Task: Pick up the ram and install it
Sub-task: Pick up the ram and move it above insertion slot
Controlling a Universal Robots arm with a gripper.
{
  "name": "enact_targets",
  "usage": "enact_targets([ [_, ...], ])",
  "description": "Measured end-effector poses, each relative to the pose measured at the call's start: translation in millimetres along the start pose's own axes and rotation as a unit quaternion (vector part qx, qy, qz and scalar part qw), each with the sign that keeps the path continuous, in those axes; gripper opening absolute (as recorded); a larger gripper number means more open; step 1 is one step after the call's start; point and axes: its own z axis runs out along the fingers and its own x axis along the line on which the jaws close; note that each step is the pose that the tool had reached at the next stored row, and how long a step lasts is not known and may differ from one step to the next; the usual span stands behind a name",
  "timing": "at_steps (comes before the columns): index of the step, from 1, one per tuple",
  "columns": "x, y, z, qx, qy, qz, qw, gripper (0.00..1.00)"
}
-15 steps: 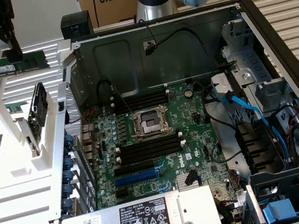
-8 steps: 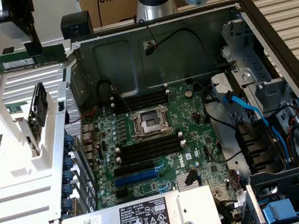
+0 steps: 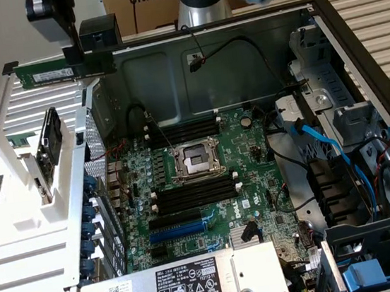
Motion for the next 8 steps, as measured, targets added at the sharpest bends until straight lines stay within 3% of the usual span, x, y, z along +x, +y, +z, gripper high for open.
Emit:
enact_targets([
  [8,-1.5,-36.6,-1.7,0.0000,0.0000,0.000,1.0000,0.12],
])
